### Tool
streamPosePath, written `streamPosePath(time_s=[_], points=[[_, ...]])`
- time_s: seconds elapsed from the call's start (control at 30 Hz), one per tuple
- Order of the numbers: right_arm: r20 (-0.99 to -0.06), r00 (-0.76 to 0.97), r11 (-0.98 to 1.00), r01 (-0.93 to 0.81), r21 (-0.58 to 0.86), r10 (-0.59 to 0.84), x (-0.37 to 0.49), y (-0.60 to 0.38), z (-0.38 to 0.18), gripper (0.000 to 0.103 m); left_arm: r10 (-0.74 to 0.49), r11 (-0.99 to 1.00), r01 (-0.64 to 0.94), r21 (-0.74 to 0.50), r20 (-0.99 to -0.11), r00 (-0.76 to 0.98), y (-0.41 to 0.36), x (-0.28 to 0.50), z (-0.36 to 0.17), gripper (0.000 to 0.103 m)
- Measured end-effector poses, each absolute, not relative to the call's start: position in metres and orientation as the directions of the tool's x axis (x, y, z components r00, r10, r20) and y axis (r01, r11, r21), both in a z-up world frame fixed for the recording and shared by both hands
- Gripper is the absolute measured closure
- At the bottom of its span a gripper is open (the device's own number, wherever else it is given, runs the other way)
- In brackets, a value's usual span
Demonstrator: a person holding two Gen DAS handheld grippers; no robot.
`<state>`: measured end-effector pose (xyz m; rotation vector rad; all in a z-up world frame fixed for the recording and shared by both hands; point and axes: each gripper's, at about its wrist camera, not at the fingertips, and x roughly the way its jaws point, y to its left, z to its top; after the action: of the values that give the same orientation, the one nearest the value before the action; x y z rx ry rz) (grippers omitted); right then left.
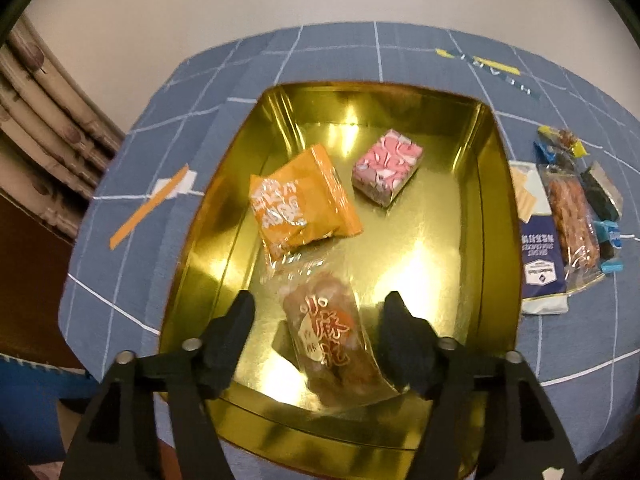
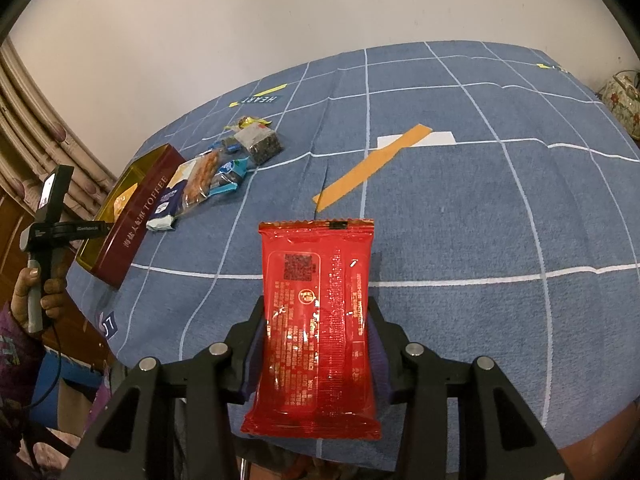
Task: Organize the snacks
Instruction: 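Carry the fried-dough bag into the tin and open the left gripper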
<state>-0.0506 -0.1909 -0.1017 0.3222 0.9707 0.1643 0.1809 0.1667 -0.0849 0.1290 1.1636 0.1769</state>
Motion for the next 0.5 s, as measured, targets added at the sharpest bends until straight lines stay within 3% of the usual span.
streamPosePath(time_s=[0.5], points=[[-0.768, 0.574, 0.941, -0.013, 0.338, 0.284, -0.051, -0.185, -0.090, 0.058, 0.209, 0.976, -0.145, 0.161, -0.873, 0.440, 0.170, 0.156, -0.041, 0.030]])
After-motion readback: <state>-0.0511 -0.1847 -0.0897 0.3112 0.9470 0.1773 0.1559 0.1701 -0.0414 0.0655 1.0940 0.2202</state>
